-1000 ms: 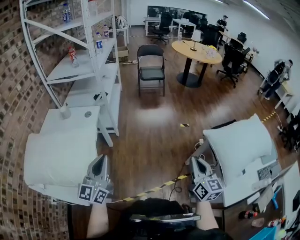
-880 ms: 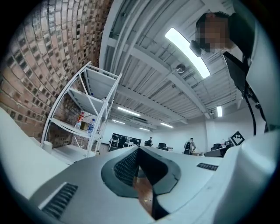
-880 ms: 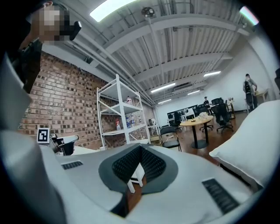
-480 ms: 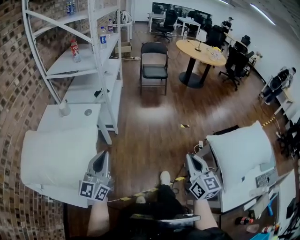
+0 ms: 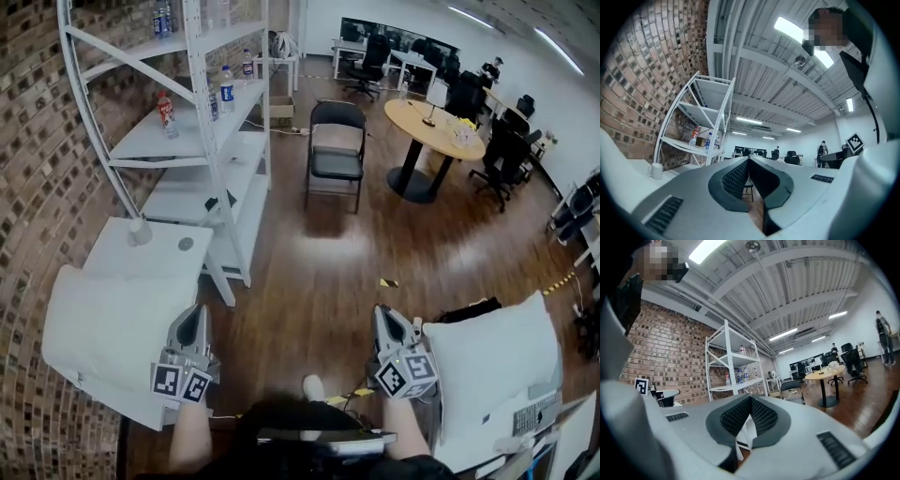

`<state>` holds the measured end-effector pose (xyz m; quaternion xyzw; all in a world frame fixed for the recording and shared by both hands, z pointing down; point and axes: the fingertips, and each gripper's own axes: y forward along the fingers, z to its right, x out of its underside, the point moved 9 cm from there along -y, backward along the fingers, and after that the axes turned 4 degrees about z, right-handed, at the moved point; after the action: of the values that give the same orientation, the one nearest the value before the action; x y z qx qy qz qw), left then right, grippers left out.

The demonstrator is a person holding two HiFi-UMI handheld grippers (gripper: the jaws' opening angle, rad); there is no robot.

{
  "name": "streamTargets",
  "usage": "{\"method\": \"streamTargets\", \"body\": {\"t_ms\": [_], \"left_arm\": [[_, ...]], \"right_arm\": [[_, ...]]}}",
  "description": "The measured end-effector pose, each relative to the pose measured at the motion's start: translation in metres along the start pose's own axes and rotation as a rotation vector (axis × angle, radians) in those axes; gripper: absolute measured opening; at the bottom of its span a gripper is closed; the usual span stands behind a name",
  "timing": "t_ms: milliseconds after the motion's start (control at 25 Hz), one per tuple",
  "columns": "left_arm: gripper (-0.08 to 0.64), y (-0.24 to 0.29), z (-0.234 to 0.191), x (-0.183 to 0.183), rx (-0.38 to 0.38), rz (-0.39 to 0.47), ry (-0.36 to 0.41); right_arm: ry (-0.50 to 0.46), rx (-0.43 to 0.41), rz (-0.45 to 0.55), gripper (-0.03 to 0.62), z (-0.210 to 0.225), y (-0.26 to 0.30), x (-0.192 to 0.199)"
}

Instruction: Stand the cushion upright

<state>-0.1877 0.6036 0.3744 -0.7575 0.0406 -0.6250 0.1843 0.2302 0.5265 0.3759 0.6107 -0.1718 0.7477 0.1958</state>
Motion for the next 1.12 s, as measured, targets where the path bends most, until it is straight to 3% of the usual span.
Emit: {"method": "streamTargets", "body": {"t_ms": [320,440,520,720,1120], "left_arm": [[0.000,0.087,0.029,0.011,-0.012,0.001,0.099],[0.000,0.092,0.029,0.009,-0.068,0.022,0.086],[0.000,0.084,0.025,0.001,-0.141,0.028,0.119],[0.000,0.041,0.011,-0.028,-0.337,0.008,0.252],[0.000,-0.095,-0.034,-0.089,-0.729,0.071,0.352]], "right_arm": [[0.033,-0.096,0.034,0.005,0.075,0.077,-0.011],[0.050,-0.182,0.017,0.005,0.086,0.111,-0.011],[0.038,-0.266,-0.002,0.005,0.080,0.139,-0.010],[0.063,-0.482,-0.063,0.005,0.034,0.215,0.004],[0.091,-0.872,-0.109,0.005,-0.145,0.296,0.024]]}}
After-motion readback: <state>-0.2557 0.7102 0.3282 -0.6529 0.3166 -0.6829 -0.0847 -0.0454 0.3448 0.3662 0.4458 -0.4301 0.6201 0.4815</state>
